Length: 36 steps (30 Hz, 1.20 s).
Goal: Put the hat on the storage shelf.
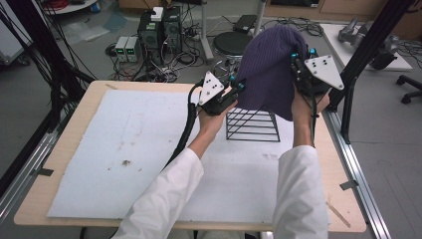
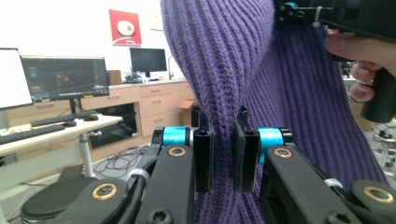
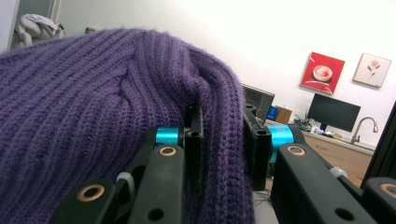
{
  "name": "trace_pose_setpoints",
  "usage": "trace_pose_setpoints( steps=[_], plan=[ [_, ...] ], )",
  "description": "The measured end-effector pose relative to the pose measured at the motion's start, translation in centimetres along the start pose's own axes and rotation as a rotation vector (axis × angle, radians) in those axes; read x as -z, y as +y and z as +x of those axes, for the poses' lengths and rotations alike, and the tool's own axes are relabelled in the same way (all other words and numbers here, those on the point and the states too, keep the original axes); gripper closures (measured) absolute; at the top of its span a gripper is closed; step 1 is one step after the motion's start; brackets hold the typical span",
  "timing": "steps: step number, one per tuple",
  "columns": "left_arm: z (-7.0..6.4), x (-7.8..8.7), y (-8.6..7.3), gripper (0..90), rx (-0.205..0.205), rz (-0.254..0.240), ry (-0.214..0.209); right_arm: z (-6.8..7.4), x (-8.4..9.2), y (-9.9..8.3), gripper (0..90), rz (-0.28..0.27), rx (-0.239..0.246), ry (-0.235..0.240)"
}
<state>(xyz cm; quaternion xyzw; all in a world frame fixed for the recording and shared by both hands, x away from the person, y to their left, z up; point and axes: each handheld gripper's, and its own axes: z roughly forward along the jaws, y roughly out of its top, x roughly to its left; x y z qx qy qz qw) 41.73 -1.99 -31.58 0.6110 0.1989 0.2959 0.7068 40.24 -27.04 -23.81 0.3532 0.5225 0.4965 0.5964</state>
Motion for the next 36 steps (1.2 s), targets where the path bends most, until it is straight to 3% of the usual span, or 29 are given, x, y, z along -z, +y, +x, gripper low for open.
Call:
trace_pose_setpoints(
  steps=[11, 21, 29, 36],
  plan=[
    [-0.1, 0.9, -2.3, 80.3, 0.036, 0.046, 0.009, 0.5, 1.2, -1.6, 73.9, 0.016, -0.041, 0.049],
    [-1.1, 1.1, -4.0, 79.9, 0.056, 0.082, 0.030, 0.9, 2.6, -2.9, 74.0, 0.029, -0.019, 0.053],
    [-1.8, 1.3, -4.8, 79.5, 0.042, 0.110, 0.039, 0.7, 3.7, -4.5, 74.1, 0.030, -0.068, 0.047],
    [-1.8, 1.3, -5.8, 79.6, 0.037, 0.141, 0.038, 0.7, 3.9, -6.5, 74.1, 0.073, -0.080, 0.038]
  ],
)
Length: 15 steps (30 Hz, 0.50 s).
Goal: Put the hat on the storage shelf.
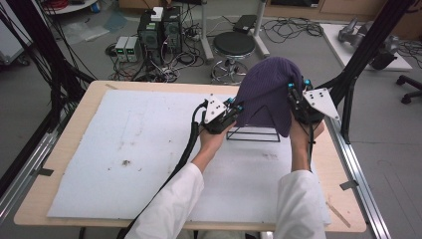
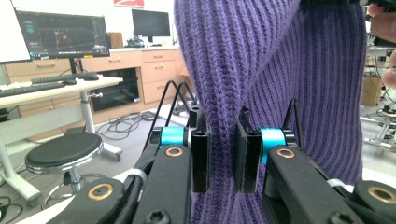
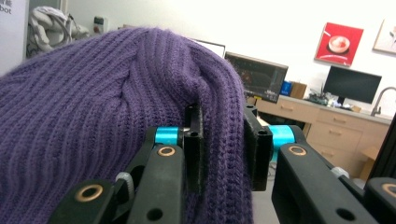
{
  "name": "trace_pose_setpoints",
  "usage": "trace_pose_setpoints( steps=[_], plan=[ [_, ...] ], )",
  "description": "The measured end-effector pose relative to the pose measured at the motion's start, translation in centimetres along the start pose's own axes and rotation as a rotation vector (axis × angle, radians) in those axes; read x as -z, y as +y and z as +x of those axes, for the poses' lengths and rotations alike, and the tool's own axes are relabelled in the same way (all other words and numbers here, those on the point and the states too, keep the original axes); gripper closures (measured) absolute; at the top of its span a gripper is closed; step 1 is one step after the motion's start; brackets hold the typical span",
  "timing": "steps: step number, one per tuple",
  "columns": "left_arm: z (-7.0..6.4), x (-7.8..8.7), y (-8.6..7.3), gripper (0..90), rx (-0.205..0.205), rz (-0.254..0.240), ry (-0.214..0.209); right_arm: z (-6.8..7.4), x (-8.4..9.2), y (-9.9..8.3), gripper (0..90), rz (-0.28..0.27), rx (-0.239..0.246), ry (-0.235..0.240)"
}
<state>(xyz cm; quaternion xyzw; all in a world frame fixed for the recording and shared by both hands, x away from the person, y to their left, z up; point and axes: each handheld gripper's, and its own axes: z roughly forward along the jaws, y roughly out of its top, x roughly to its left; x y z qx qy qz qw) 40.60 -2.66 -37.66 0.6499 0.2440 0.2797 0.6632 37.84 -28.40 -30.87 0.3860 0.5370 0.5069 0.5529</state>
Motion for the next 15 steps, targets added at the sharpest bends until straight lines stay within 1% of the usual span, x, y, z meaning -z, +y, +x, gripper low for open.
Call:
trace_pose_setpoints(
  steps=[1, 2, 3, 4, 5, 7, 8, 9, 11, 13, 15],
  plan=[
    [0.0, -0.1, -0.5, 79.5, 0.008, 0.012, 0.001, 0.1, -0.1, -0.6, 74.1, 0.015, -0.006, 0.003],
    [0.0, -0.1, -0.5, 79.6, 0.008, 0.012, 0.001, 0.2, -0.1, -0.9, 74.1, 0.023, -0.011, 0.005],
    [0.0, -0.1, -1.1, 79.5, 0.008, 0.023, 0.002, 0.2, -0.2, -1.1, 74.1, 0.029, -0.008, 0.008],
    [0.0, -0.1, -1.4, 79.5, 0.009, 0.030, 0.004, 0.3, -0.2, -1.4, 74.1, 0.037, -0.015, 0.010],
    [0.0, -0.1, -1.4, 79.4, 0.009, 0.030, 0.004, 0.4, -0.2, -1.6, 74.0, 0.036, -0.016, 0.012],
    [0.0, 0.1, -2.0, 79.1, 0.009, 0.043, 0.009, 0.6, -0.2, -2.1, 74.1, 0.042, -0.028, 0.012],
    [0.0, 0.1, -2.0, 79.1, 0.009, 0.043, 0.009, 0.6, -0.2, -2.1, 74.1, 0.042, -0.028, 0.012],
    [0.0, 0.2, -2.3, 79.1, 0.005, 0.053, 0.009, 0.9, -0.2, -2.6, 74.1, 0.048, -0.029, 0.015],
    [0.0, 0.3, -2.4, 79.1, 0.006, 0.053, 0.008, 1.1, -0.2, -2.9, 74.1, 0.052, -0.029, 0.016],
    [-0.1, 0.3, -2.5, 79.1, 0.001, 0.063, 0.008, 1.1, -0.2, -3.1, 74.1, 0.052, -0.031, 0.016],
    [-0.1, 0.3, -2.7, 79.1, 0.005, 0.068, 0.007, 1.1, -0.2, -3.2, 74.0, 0.058, -0.035, 0.018]
  ],
)
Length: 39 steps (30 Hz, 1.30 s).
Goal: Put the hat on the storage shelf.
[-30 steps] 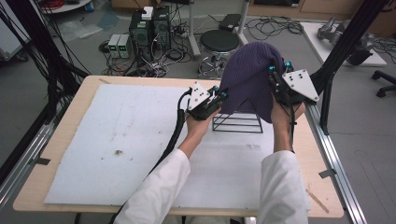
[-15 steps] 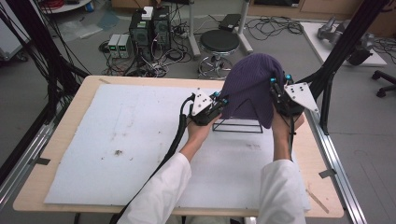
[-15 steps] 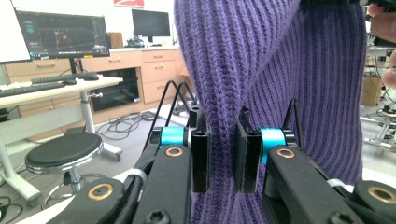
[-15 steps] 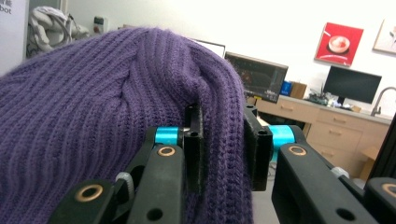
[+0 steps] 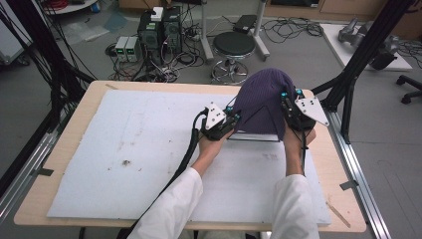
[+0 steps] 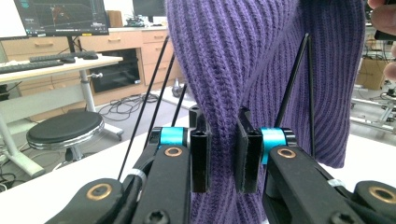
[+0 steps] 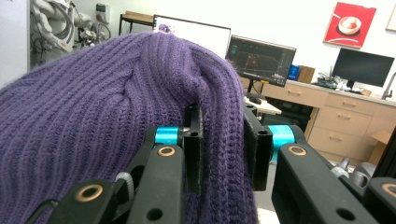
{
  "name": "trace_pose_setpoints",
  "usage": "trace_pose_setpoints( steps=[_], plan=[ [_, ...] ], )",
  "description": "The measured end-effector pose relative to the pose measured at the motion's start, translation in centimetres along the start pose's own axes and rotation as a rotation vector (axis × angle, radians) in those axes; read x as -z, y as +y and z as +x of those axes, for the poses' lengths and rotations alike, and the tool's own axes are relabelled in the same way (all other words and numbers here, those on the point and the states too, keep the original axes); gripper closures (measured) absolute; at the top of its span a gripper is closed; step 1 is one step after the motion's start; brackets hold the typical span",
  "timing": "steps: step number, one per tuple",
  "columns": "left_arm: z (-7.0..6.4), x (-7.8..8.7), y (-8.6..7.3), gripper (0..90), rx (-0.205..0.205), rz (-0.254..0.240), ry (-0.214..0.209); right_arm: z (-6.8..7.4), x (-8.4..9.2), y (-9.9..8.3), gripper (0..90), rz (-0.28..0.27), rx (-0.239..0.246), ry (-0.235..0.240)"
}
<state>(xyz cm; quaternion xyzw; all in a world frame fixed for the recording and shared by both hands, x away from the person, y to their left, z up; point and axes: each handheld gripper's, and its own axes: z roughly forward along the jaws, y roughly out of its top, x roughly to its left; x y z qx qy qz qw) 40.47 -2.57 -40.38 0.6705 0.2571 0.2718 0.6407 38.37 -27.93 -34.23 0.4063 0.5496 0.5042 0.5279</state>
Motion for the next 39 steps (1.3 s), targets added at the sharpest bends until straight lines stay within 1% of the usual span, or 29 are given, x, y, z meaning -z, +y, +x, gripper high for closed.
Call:
trace_pose_setpoints(
  steps=[5, 6, 9, 11, 14, 17, 21, 22, 25, 28, 30, 33, 36, 39],
  plan=[
    [-0.1, -0.1, -0.5, 79.1, 0.000, 0.010, -0.001, -0.2, 0.3, -0.4, 74.0, 0.001, -0.002, 0.003],
    [-0.1, -0.2, -0.6, 79.1, -0.002, 0.014, 0.000, -0.2, 0.3, -0.5, 74.0, 0.010, -0.005, 0.008],
    [-0.1, -0.2, -0.8, 79.1, -0.003, 0.017, 0.003, -0.2, 0.3, -0.6, 74.0, 0.004, 0.000, 0.014],
    [0.0, -0.1, -0.8, 79.1, -0.013, 0.024, 0.009, 0.0, 0.4, -0.6, 74.0, 0.007, -0.015, 0.021],
    [0.2, 0.0, -1.2, 79.1, -0.022, 0.039, 0.021, 0.2, 0.3, -0.7, 74.0, -0.001, 0.002, 0.036],
    [0.3, 0.1, -1.7, 79.1, -0.031, 0.058, 0.030, 0.5, 0.1, -0.8, 73.8, 0.016, 0.001, 0.056],
    [0.3, 0.3, -2.3, 79.0, -0.065, 0.079, 0.037, 1.0, 0.0, -1.0, 73.7, 0.029, 0.003, 0.054],
    [0.3, 0.3, -2.3, 79.0, -0.064, 0.082, 0.041, 1.2, 0.1, -1.0, 73.7, 0.030, 0.003, 0.058],
    [0.5, 0.4, -2.5, 78.9, -0.042, 0.082, 0.042, 1.6, 0.1, -0.9, 73.6, 0.025, 0.017, 0.060],
    [0.5, 0.4, -2.6, 78.1, -0.038, 0.084, 0.041, 1.6, 0.1, -0.9, 73.2, 0.026, 0.017, 0.068],
    [0.5, 0.4, -2.6, 77.4, -0.029, 0.082, 0.037, 1.6, 0.1, -0.9, 72.5, 0.029, 0.013, 0.068],
    [0.5, 0.4, -2.6, 76.5, -0.032, 0.085, 0.033, 1.5, 0.1, -1.0, 72.0, 0.031, 0.009, 0.072],
    [0.6, 0.5, -2.6, 75.7, -0.019, 0.080, 0.030, 1.5, 0.1, -0.9, 71.9, 0.032, 0.006, 0.075],
    [0.6, 0.5, -2.6, 74.8, -0.015, 0.079, 0.031, 1.5, 0.1, -0.9, 71.8, 0.032, -0.005, 0.074]
  ],
)
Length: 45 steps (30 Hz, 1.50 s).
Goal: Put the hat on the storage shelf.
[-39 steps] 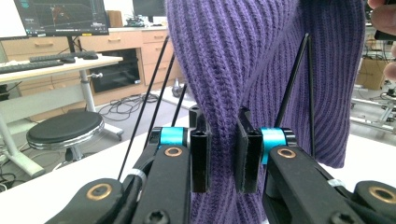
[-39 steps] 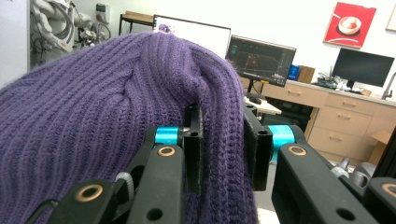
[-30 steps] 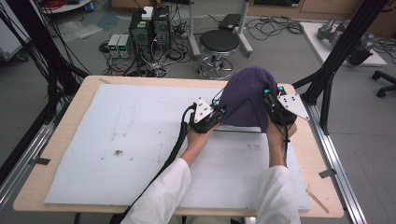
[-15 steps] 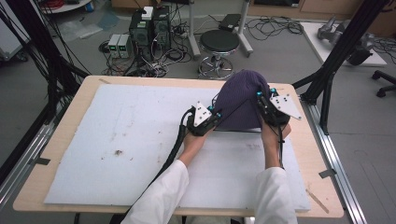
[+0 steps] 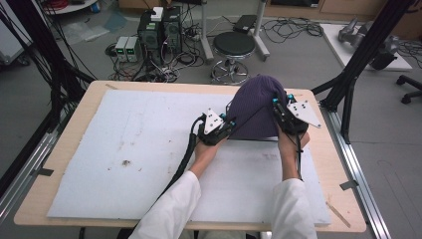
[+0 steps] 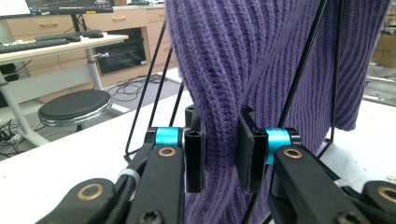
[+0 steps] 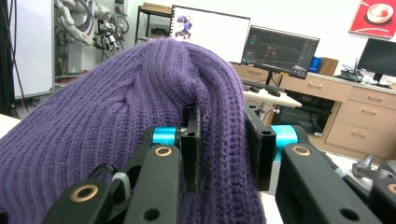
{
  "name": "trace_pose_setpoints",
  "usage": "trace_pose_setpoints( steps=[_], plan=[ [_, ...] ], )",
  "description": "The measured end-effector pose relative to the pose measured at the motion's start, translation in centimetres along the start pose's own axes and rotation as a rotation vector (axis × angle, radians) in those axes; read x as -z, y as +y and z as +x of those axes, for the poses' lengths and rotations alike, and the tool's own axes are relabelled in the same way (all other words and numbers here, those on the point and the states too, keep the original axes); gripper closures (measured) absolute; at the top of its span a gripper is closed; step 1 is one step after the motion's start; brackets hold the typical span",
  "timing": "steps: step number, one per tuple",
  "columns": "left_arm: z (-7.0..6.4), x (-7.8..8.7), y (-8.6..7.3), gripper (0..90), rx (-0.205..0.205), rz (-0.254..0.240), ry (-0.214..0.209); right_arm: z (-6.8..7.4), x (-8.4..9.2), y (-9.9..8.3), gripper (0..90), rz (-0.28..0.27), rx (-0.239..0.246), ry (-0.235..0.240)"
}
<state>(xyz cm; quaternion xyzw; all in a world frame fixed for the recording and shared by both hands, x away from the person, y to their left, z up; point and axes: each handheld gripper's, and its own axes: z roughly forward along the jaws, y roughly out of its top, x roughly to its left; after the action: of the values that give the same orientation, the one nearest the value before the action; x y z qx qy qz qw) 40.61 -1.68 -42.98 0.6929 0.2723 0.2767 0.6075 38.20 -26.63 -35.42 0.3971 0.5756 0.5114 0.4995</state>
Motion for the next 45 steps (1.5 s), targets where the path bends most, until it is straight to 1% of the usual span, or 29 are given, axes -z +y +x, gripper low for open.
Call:
trace_pose_setpoints(
  steps=[2, 6, 8, 9, 11, 12, 13, 15, 17, 18, 19, 20, 21, 23, 28, 30, 33, 34, 35, 36, 39, 42, 45],
  plan=[
    [0.0, 0.0, 0.0, 74.8, 0.012, -0.004, -0.006, 0.0, 0.0, 0.0, 71.5, -0.002, -0.002, 0.001],
    [0.0, 0.0, 0.0, 74.1, 0.016, -0.008, -0.008, 0.0, 0.0, 0.0, 71.4, -0.002, -0.005, 0.003],
    [0.0, 0.0, 0.1, 72.8, 0.024, -0.014, -0.015, -0.1, 0.0, 0.0, 68.2, -0.004, 0.000, 0.005],
    [-0.1, 0.0, 0.1, 70.2, 0.034, -0.011, -0.008, -0.1, 0.1, 0.1, 62.2, -0.005, -0.009, 0.011],
    [-0.2, 0.0, 0.2, 63.1, 0.061, 0.000, 0.018, -0.1, 0.1, 0.1, 46.1, -0.006, -0.059, 0.019],
    [-0.2, 0.0, 0.2, 60.0, 0.061, 0.000, 0.018, -0.1, 0.1, 0.1, 41.1, 0.005, -0.087, 0.025],
    [-0.2, 0.0, 0.1, 56.1, 0.084, 0.008, 0.029, -0.2, 0.0, 0.0, 38.1, 0.012, -0.099, 0.029],
    [-0.1, -0.1, 0.1, 48.0, 0.092, 0.020, 0.042, -0.3, -0.1, -0.1, 33.6, 0.026, -0.100, 0.029],
    [0.1, 0.0, 0.1, 41.7, 0.099, 0.021, 0.052, -0.4, -0.1, -0.2, 28.9, 0.025, -0.112, 0.018],
    [0.1, 0.0, 0.1, 39.4, 0.099, 0.021, 0.052, -0.5, -0.1, -0.2, 27.5, 0.020, -0.116, 0.014],
    [0.2, 0.0, 0.1, 37.6, 0.107, 0.015, 0.056, -0.6, 0.0, -0.2, 25.3, 0.018, -0.118, 0.010],
    [0.2, 0.0, 0.1, 35.9, 0.107, 0.015, 0.056, -0.6, 0.0, -0.2, 25.3, 0.018, -0.118, 0.010],
    [0.3, 0.1, 0.2, 35.0, 0.111, 0.006, 0.058, -0.7, 0.0, -0.1, 20.4, 0.010, -0.124, 0.005],
    [0.3, 0.1, 0.3, 34.3, 0.111, 0.004, 0.056, -0.8, 0.0, -0.1, 17.7, 0.008, -0.138, 0.007],
    [0.4, 0.3, 0.7, 33.5, 0.103, -0.015, 0.062, -0.7, 0.1, 0.0, 14.6, 0.006, -0.138, 0.000],
    [0.5, 0.4, 0.8, 32.9, 0.107, -0.023, 0.067, -0.5, 0.2, 0.1, 14.2, -0.001, -0.126, -0.007],
    [0.9, 0.8, 1.4, 32.3, 0.116, -0.045, 0.071, -0.2, 0.3, 0.3, 13.1, -0.007, -0.126, -0.016],
    [0.9, 0.8, 1.4, 32.1, 0.116, -0.045, 0.071, -0.1, 0.4, 0.4, 12.7, -0.011, -0.128, -0.023],
    [1.1, 1.1, 1.8, 32.0, 0.127, -0.068, 0.069, -0.1, 0.5, 0.5, 12.6, -0.014, -0.129, -0.027],
    [1.2, 1.2, 2.0, 31.8, 0.135, -0.077, 0.072, 0.0, 0.5, 0.6, 12.6, -0.017, -0.133, -0.030],
    [1.3, 1.4, 2.3, 31.6, 0.133, -0.091, 0.078, 0.2, 0.7, 0.8, 12.6, -0.020, -0.145, -0.035],
    [1.2, 1.7, 2.8, 31.0, 0.124, -0.096, 0.069, 0.5, 0.8, 0.9, 12.5, -0.004, -0.162, -0.032],
    [1.4, 2.0, 3.1, 30.3, 0.116, -0.099, 0.067, 0.8, 1.0, 1.1, 12.3, -0.011, -0.154, -0.024]
  ],
)
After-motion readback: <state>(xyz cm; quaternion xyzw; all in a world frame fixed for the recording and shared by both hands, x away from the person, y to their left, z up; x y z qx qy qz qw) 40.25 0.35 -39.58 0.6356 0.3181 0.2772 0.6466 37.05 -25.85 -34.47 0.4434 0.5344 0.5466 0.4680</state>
